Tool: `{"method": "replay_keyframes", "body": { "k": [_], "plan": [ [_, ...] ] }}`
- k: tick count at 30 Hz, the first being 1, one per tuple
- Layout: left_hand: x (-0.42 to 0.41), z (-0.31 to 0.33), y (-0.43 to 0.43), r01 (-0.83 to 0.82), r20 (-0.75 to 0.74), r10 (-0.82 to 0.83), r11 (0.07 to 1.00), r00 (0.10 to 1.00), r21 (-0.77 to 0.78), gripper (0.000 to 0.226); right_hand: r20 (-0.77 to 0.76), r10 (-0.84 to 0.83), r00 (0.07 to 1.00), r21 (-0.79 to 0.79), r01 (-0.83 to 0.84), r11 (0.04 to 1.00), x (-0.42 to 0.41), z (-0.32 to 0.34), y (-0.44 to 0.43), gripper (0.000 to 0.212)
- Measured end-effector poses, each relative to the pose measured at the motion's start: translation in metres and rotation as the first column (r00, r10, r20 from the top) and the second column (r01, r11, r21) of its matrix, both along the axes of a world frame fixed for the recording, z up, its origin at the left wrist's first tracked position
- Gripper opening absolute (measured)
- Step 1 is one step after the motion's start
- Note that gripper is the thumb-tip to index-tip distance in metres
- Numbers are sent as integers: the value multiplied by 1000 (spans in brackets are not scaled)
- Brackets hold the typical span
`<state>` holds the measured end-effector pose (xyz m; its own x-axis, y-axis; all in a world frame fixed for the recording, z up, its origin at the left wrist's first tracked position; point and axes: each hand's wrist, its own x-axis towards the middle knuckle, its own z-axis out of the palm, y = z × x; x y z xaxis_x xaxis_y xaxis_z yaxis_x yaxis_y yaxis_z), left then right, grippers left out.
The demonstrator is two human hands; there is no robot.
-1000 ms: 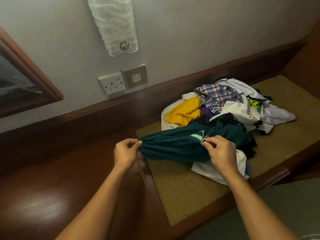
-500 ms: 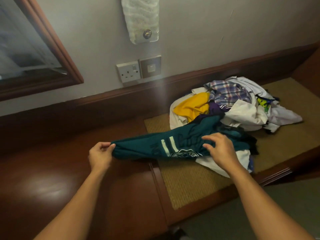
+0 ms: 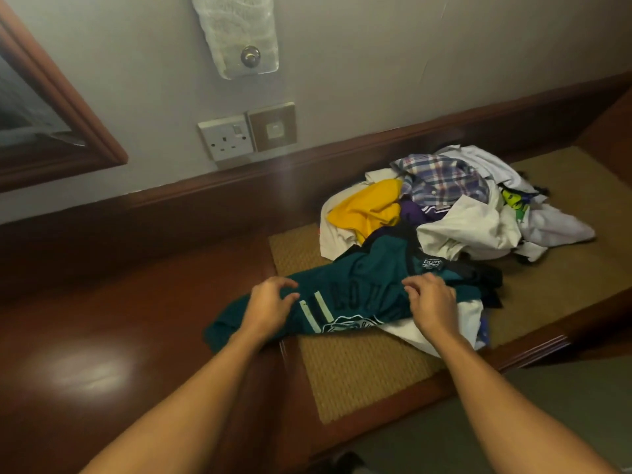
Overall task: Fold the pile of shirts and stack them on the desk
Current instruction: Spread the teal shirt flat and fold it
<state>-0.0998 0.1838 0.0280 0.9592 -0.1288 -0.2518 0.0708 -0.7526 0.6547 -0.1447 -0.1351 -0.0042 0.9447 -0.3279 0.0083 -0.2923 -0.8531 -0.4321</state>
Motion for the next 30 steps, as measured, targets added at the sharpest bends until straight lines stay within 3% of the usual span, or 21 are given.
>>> {"method": "replay_keyframes", "body": {
  "k": [3,6,9,11,15,17,20,23,27,28,30],
  "plan": [
    [21,-4,-54,76,-32,-79,995,996,-66,35,133,-136,982,-49,143,988,6,14,-23,39],
    [40,-12,-96,170,-102,-173,985,980,-37,55,-72,-219,973,-96,212,973,18,21,-59,53],
    [44,-29,-113,294,-208,-254,937,944,190,47,-233,-171,958,-21,170,985,20,20,-75,35],
    [38,-34,-112,270,-212,-223,936,951,227,31,-106,-88,991,113,99,989,18,27,-75,24],
    [22,-10,-99,-86,-59,82,993,995,-81,17,210,-28,977,286,-34,958,20,65,-47,17],
    [9,19,-92,-265,-93,248,912,964,-313,16,220,-55,974,466,-56,883,22,83,-22,20],
    [-14,66,-87,-320,-320,133,687,938,-652,19,162,54,985,650,-148,745,23,105,23,24],
    [-20,77,-73,-279,-340,55,702,939,-656,16,102,161,982,790,-178,587,20,120,70,30],
    [-19,86,-36,-399,-333,235,677,913,-618,13,6,154,988,933,-61,356,19,128,106,31],
    [-21,91,-26,-411,-328,255,670,910,-619,16,20,115,993,916,-65,395,20,130,109,29],
    [-26,107,-7,-382,-298,245,695,922,-610,18,103,105,989,783,-146,604,29,131,108,34]
  ]
}}
